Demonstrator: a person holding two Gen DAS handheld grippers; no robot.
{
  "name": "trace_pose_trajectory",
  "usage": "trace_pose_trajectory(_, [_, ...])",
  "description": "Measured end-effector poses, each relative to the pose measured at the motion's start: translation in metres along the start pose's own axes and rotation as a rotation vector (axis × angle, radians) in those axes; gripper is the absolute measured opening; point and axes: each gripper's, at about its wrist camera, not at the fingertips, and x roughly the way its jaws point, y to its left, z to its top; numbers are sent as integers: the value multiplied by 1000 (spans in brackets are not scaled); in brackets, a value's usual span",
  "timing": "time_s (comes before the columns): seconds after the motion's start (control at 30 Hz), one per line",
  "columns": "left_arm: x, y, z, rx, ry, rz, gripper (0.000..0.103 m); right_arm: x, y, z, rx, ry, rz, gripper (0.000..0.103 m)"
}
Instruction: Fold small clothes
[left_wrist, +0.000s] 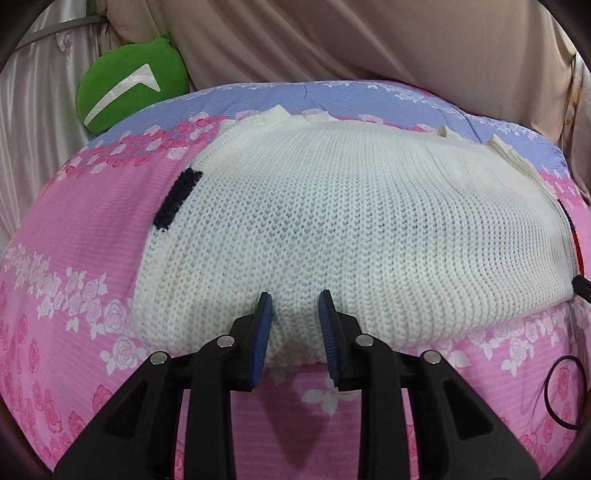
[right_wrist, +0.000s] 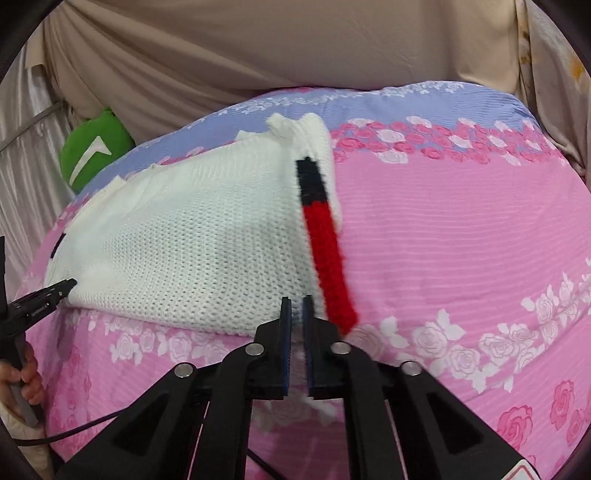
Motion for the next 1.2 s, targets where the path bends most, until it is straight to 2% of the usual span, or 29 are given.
trace_pose_trajectory(0.23, [-2, 1, -2, -9, -2, -5, 25, 5, -9, 9, 32, 0, 18, 13])
trace_pose_trajectory(0.3, [-8, 5, 0, -26, 0, -33, 26, 0, -8, 12, 31, -9, 23, 18])
trace_pose_trajectory(0.33, [-14, 12, 5, -49, -10, -63, 29, -3, -7, 16, 28, -20, 31, 22])
trace_pose_trajectory(0.37, [-19, 17, 11, -68, -29, -79, 33, -8, -6, 21, 27, -36, 38, 32])
trace_pose_trajectory(0.4, [-24, 23, 19, -83, -52, -84, 45, -14, -6, 31, 24, -60, 45, 43])
trace_pose_trajectory(0.43, [-29, 29, 30, -94, -79, -87, 53, -17, -6, 41, 21, -83, 52, 47])
trace_pose_trajectory(0.47, [-31, 36, 42, -104, -104, -83, 55, -19, -5, 54, 15, -107, 56, 51])
trace_pose_trajectory(0.57, [-25, 54, 85, -139, -159, -81, 68, -10, 1, 89, -21, -141, 54, 58])
trace_pose_trajectory(0.6, [-15, 60, 99, -159, -152, -87, 71, 0, 4, 102, -38, -140, 52, 60])
trace_pose_trajectory(0.7, [28, 73, 130, -208, -86, -164, 72, 35, 9, 132, -54, -94, 62, 60])
trace_pose_trajectory(0.77, [52, 71, 138, -226, -41, -208, 72, 60, 12, 148, -53, -56, 70, 60])
trace_pose_trajectory(0.8, [67, 69, 140, -235, -12, -211, 71, 74, 14, 155, -58, -35, 67, 60])
trace_pose_trajectory(0.87, [87, 62, 142, -220, 19, -232, 59, 97, 17, 165, -72, 2, 48, 60])
trace_pose_trajectory(0.9, [93, 59, 143, -209, 29, -230, 45, 111, 19, 168, -84, 30, 33, 57])
trace_pose_trajectory(0.93, [98, 56, 144, -196, 37, -227, 22, 120, 21, 169, -93, 53, 28, 49])
trace_pose_trajectory(0.97, [100, 54, 145, -188, 38, -220, 7, 127, 25, 171, -103, 71, 31, 12])
trace_pose_trajectory(1.0, [98, 53, 147, -184, 25, -204, 7, 122, 28, 172, -109, 51, 41, 8])
trace_pose_trajectory(1.13, [48, 63, 157, -184, -152, -199, 7, 51, 31, 180, -97, -207, 140, 7])
trace_pose_trajectory(1.17, [41, 67, 161, -189, -175, -192, 7, 43, 26, 182, -87, -240, 135, 7])
trace_pose_trajectory(1.2, [40, 70, 164, -191, -186, -176, 7, 48, 17, 185, -79, -230, 100, 7])
